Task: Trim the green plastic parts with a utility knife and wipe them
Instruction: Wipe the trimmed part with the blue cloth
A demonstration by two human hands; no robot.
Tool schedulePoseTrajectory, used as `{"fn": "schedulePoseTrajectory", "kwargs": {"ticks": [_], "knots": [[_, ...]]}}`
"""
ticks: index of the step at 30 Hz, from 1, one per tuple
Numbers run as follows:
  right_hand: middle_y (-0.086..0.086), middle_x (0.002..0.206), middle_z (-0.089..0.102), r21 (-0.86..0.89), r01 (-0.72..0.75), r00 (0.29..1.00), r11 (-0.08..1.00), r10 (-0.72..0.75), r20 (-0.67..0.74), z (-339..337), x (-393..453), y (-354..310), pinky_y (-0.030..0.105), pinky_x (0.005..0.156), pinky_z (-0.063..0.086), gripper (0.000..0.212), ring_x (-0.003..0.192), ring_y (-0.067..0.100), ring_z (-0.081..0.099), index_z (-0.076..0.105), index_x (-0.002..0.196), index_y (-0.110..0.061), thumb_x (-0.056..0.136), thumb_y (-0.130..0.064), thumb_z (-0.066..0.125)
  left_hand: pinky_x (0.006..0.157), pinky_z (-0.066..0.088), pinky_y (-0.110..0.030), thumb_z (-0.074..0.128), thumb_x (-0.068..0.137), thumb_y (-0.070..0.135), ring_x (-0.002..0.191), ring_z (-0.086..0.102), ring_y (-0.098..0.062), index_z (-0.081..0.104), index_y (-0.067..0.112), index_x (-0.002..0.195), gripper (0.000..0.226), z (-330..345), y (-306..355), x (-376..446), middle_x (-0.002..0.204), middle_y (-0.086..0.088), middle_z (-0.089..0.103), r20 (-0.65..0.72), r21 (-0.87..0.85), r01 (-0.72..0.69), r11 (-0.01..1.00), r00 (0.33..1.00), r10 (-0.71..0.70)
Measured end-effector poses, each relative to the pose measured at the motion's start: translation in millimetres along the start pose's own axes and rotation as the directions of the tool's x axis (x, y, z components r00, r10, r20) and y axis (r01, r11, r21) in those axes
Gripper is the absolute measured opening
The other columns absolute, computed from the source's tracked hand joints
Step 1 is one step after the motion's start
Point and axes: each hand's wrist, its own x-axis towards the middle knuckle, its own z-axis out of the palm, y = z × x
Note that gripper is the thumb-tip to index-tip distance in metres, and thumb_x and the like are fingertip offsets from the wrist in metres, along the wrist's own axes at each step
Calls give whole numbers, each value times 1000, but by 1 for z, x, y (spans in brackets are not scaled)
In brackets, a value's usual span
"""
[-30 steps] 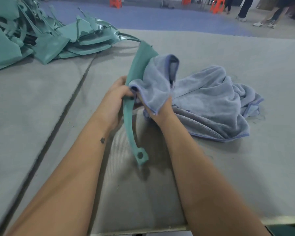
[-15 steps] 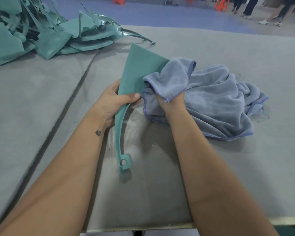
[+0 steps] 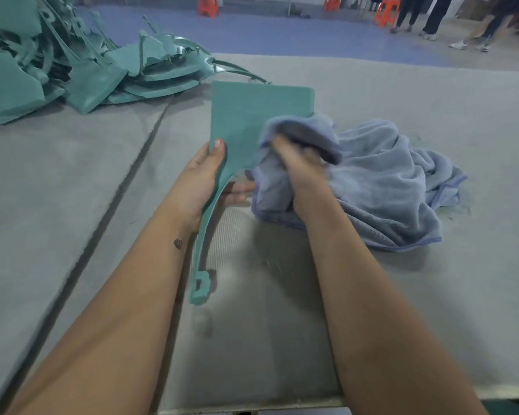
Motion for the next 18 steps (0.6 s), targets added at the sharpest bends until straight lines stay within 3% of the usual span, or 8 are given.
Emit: {"fn": "schedulePoseTrajectory", "kwargs": {"ticks": [2,5,7,9,11,13,15,18], "knots": [[4,115,67,-122,42,990,992,-25,137,5,2,7,21,95,48,33,106,4,62,64,113,-13,83,-21,76,40,44,-17,38,102,40,48,63,-14,58,27,110,25,0,0,-1,82,1,74,-10,23,1,1000,1000,-1],[11,137,52,-197,-104,974,975,140,176,12,4,14,39,113,34,60,127,28,48,53,132,-9,83,-38,73,36,29,-14,51,100,24,38,39,-5,56,25,107,9,-2,-2,0,73,5,60,4,51,-14,999,1000,14],[4,136,48,-234,-153,988,960,143,-63,11,7,13,36,110,34,70,125,23,46,47,136,-16,80,-51,71,36,25,-14,53,98,11,38,34,-3,54,23,109,16,-3,-2,2,76,5,57,17,96,-17,995,1000,16],[-2,119,54,-146,-145,981,979,123,-152,11,5,12,35,100,42,52,112,19,53,51,120,-25,82,-58,64,36,25,-14,51,98,8,37,34,-3,53,21,110,18,-3,-1,4,77,5,58,19,100,-18,995,1000,16],[-6,110,54,-24,-185,978,982,182,-104,12,0,8,37,97,44,46,101,14,53,52,120,-32,87,-65,51,35,26,-14,53,97,9,37,36,-4,55,22,109,18,-2,-2,4,79,5,61,13,100,-21,995,1000,20],[0,114,59,52,-162,981,985,167,-102,7,4,7,38,95,46,58,102,18,58,54,132,-22,91,-63,46,36,28,-14,56,96,11,38,38,-5,58,25,108,18,-2,-3,3,80,7,65,-8,86,-38,996,999,38],[5,121,63,33,-140,987,990,142,-78,2,7,7,34,92,47,55,109,22,60,56,128,-13,91,-54,55,38,29,-14,58,95,12,38,38,-5,59,27,108,20,-2,-4,3,82,9,66,-42,68,-61,996,997,64],[3,113,67,-143,-48,988,989,68,142,-2,5,8,33,100,43,36,109,17,61,64,113,-10,84,-31,73,39,30,-15,58,95,13,39,38,-5,59,28,109,21,-3,-3,4,83,10,66,-78,66,-92,994,992,97]]}}
